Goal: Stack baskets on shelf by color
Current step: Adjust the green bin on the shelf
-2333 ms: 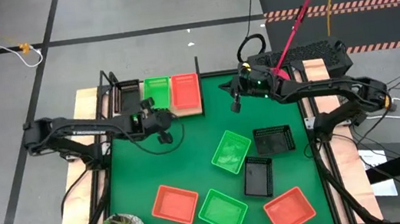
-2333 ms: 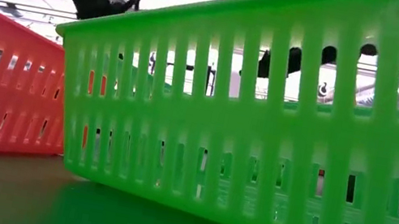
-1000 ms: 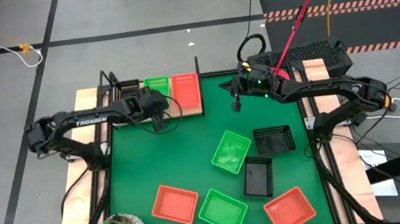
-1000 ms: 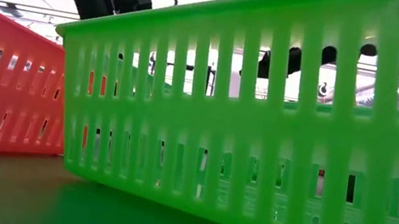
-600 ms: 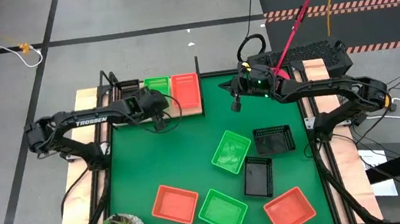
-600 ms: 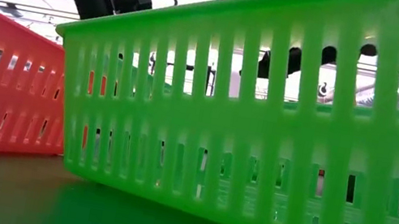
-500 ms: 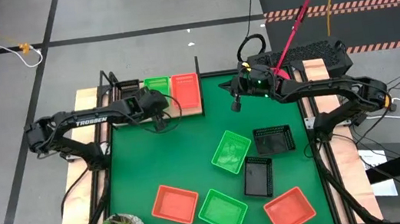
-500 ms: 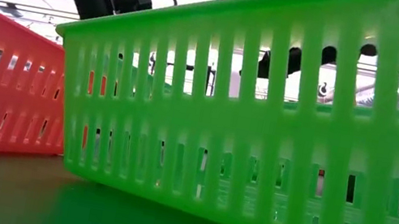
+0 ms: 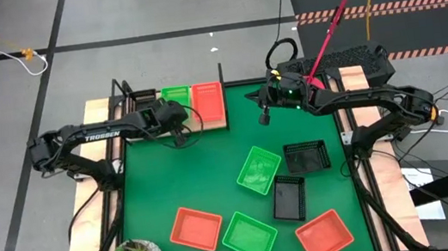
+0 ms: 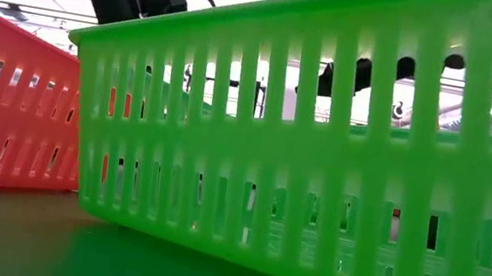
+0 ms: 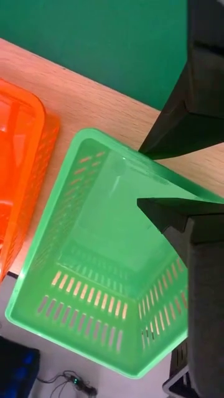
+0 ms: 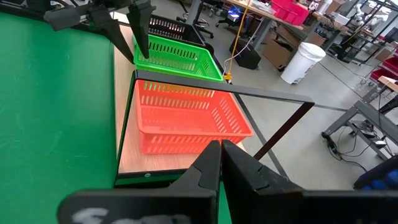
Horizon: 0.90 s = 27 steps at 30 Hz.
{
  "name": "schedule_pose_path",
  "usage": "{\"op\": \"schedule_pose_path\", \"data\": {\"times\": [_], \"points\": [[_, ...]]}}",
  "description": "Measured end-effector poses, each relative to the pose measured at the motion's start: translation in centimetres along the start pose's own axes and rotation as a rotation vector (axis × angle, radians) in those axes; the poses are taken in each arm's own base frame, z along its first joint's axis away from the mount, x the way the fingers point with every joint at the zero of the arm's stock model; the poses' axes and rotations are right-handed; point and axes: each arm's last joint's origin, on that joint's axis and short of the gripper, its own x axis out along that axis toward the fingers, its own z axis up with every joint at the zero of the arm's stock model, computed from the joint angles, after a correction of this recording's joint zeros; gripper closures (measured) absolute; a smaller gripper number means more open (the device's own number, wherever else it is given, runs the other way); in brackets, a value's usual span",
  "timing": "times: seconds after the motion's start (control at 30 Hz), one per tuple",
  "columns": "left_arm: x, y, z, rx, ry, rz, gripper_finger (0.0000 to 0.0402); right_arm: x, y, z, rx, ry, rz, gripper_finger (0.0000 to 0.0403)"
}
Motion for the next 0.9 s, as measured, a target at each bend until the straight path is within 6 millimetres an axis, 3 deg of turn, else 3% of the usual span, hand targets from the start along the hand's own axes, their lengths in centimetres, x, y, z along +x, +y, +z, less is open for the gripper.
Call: {"op": "schedule_pose_path", "data": {"times": [0.9], "points": [[0.00, 0.01, 0.01, -0.150, -0.001, 0.002, 0.0291, 0.00, 0.00, 0.00, 0.000, 0.000, 0.000, 0.0397]]}}
